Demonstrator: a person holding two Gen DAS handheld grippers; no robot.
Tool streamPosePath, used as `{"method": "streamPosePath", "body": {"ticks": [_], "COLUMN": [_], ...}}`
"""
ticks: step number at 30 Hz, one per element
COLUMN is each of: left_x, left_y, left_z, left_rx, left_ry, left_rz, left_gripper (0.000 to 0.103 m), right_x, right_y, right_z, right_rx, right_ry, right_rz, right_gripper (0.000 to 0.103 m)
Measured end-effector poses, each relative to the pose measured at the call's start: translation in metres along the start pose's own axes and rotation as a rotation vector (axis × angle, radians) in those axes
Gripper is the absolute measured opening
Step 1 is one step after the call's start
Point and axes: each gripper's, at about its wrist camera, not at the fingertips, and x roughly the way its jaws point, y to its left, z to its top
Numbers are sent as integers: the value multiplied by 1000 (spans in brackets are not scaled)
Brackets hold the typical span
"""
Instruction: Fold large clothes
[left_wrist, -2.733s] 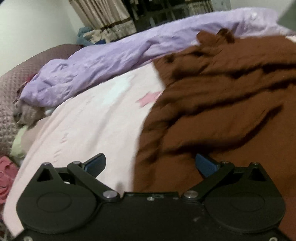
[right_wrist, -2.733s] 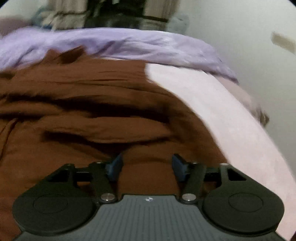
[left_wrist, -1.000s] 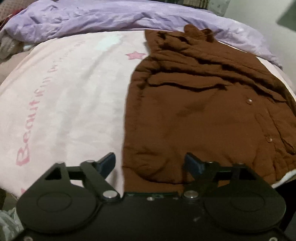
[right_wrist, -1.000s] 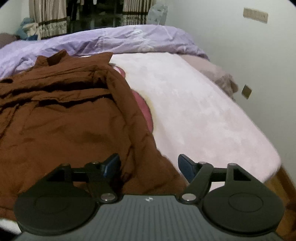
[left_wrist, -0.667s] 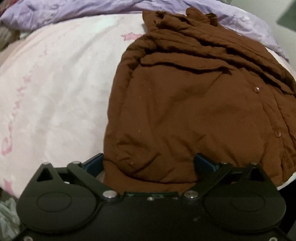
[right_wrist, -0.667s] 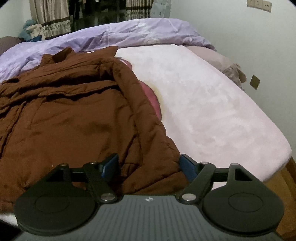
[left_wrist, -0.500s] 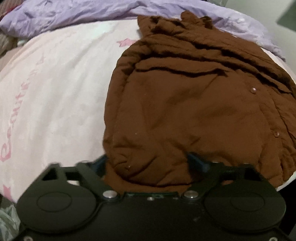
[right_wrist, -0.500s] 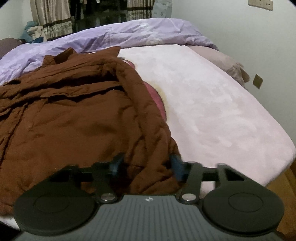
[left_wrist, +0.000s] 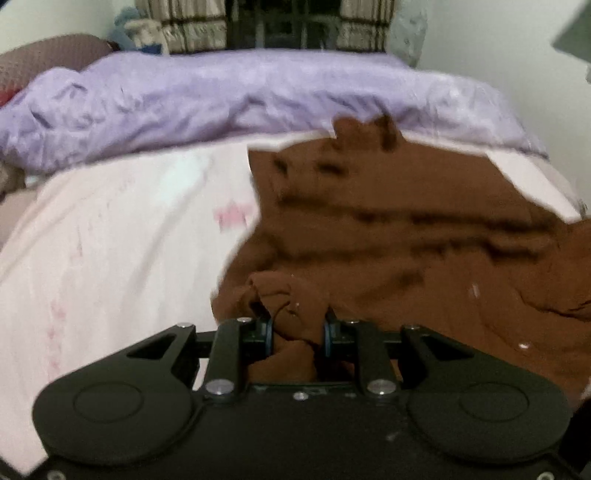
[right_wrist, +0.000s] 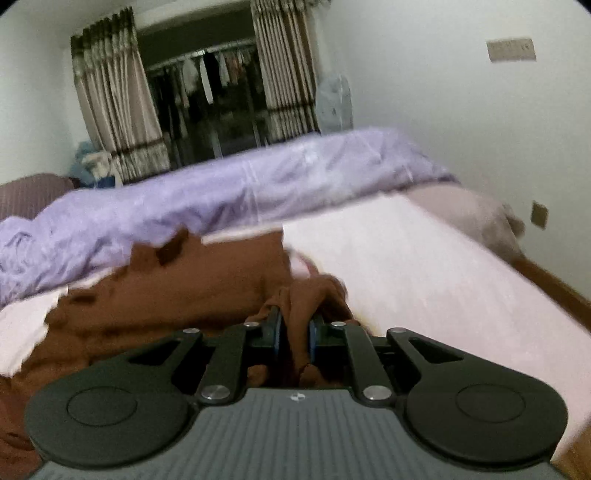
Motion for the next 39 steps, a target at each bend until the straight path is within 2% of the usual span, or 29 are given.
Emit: {"method": "streamPosePath", "body": {"ticks": [4,8,11,14,16,17,19,20,22,23,24,25,26,27,28,31,34,36,39], "left_x": [19,54,95,141,168,178,189,189,187,182,177,174,169,164,160,145,139,141,158], "left_y": [9,24,38,47,54,60,77,83,87,88,91,95,99,103,108,113,100,88,76], "left_z": [55,104,136,153,156,157,159,160,164,164,164,166,166,167,168,169,164,159,152], "left_rx": [-12,-36,-78,-69,-92,-136,-227,-242,-225,-218,-216,-217,-219,-229,-249,-272,-216,-163,-132], "left_ry": [-69,-108,-97,-65,-28,-7,11,-16,-65,-84,-100,-108,-114,-125,-138,-171,-176,-163,-117], "left_rz": [23,53,49,48,53,45,-5,11,99,131,148,150,152,161,171,149,111,105,80], "left_gripper": [21,21,22,26,31,32,36,42,64,64,64,65,65,65,67,70,78,78,83], "right_x": [47,104,147,190,211,218,224,225,222,220,217,212,207,200,195,183,175,176,189], "right_y": [7,9,9,8,5,3,-5,-11,-21,-24,-26,-27,-27,-28,-29,-34,-28,-21,-11], "right_z": [44,75,82,75,69,68,65,64,64,65,68,71,75,79,83,90,84,79,72], "right_rx": [28,52,81,87,87,89,120,143,168,173,173,167,167,172,183,187,119,68,-1], "right_ry": [-36,-26,9,66,97,106,118,131,129,118,98,57,2,-46,-76,-63,-62,-46,21], "right_rz": [8,3,2,-14,-19,-15,16,51,100,109,104,67,12,-28,-46,-6,-13,-25,-26], "right_gripper": [15,15,15,16,24,26,33,37,38,38,43,59,69,86,88,88,89,92,93]}}
